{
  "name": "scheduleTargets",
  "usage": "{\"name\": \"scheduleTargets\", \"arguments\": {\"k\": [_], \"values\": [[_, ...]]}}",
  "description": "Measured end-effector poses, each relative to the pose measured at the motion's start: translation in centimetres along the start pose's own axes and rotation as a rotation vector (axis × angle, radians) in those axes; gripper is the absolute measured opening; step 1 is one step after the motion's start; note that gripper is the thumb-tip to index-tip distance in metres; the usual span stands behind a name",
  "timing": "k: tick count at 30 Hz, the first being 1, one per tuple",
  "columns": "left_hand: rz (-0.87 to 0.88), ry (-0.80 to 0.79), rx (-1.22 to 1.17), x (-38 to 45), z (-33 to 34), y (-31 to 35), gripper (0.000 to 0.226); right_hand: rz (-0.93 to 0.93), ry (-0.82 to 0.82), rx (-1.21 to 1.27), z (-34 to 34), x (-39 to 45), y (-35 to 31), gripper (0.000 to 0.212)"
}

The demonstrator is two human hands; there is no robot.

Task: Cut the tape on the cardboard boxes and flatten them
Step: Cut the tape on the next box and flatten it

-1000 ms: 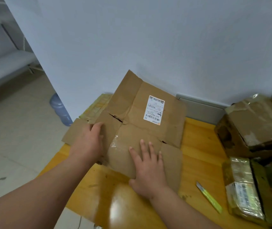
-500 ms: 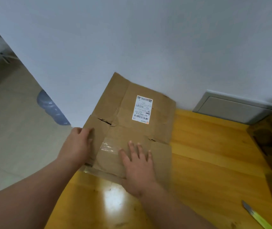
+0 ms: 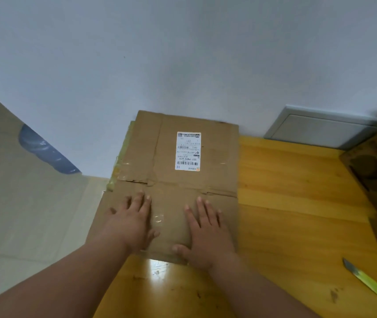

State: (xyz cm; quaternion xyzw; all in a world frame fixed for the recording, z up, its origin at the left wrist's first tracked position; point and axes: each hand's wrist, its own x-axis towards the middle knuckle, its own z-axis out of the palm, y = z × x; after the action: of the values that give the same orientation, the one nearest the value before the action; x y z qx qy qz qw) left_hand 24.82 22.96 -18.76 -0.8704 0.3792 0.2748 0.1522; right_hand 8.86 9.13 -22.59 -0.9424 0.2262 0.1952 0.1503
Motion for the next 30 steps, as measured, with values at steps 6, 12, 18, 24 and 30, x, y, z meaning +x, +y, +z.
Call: {"name": "scheduleTargets", "arguments": {"k": [6,12,18,24,30], "values": [[0.023,0.056,0.089,-0.6,-2.1,1.8,0.086,-0.016,-0.026,0.017,-0.6,0.2,0.1,0.098],[0.166,0.07,0.227,-1.9,-4.1,5.4,0.064,-0.049,0.072,0.072,-2.1,-2.7,3.7,0.074],[0.211,0.15,0.267,-3.7,-5.7,11.8,0.06,0.085,0.111,0.129,-3.3,-8.4,10.7,0.063],[0.247,0.247,0.188,-6.2,-7.9,22.4,0.064,0.163,0.185,0.15,-5.5,-16.3,19.7,0.059],[0.288,0.352,0.17,-9.2,-10.2,32.8,0.07,0.261,0.356,0.16,-8.8,-24.7,28.9,0.053]]}}
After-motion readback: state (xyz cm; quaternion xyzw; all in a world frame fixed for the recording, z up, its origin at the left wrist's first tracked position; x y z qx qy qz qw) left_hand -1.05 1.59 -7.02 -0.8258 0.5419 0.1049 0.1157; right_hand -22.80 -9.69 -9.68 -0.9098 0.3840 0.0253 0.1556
